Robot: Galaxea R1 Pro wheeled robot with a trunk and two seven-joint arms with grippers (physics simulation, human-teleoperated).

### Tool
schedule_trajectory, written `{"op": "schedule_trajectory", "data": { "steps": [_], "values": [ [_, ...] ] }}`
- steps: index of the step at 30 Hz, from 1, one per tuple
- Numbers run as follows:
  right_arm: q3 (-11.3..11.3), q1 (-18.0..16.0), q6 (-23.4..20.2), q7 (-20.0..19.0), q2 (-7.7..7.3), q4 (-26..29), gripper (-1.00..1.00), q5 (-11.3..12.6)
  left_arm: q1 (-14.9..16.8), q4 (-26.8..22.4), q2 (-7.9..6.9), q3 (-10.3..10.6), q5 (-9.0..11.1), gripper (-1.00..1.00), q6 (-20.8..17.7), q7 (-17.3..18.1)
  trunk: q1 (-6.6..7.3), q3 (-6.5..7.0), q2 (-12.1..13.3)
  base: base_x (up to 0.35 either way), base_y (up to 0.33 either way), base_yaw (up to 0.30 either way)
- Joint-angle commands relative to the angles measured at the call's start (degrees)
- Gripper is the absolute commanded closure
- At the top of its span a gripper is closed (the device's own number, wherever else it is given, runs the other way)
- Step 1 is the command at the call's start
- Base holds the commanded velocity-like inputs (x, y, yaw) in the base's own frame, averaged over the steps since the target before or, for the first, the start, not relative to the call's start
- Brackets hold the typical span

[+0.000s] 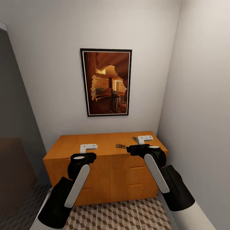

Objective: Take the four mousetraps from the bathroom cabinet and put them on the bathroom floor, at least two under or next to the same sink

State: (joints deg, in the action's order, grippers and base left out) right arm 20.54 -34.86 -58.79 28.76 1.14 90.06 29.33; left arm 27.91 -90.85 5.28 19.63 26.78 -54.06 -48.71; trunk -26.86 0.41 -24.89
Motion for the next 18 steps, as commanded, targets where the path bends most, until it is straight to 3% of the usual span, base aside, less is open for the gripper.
{"op": "schedule_trajectory", "data": {
  "steps": [1, 5, 18],
  "values": [
    [0.06, -0.03, -0.13, 0.60, 0.00, 0.03, -1.00, 0.56, 0.04, -0.03, -0.01, 0.05, 0.56, -1.00, -0.12, -0.60, 0.20, 0.16, 0.38, 0.000, 0.000, 0.000],
    [0.05, -0.03, -0.11, 0.60, -0.02, 0.03, -1.00, 0.55, 0.04, -0.03, -0.01, 0.05, 0.56, -1.00, -0.11, -0.60, 1.08, 0.87, 1.97, 0.000, 0.000, 0.000],
    [0.10, -0.03, -0.10, 0.60, -0.02, 0.03, -1.00, 0.55, 0.04, 0.00, 0.01, 0.05, 0.56, -1.00, -0.14, -0.60, 1.08, 0.87, 1.97, 0.000, 0.000, 0.000]
  ]
}}
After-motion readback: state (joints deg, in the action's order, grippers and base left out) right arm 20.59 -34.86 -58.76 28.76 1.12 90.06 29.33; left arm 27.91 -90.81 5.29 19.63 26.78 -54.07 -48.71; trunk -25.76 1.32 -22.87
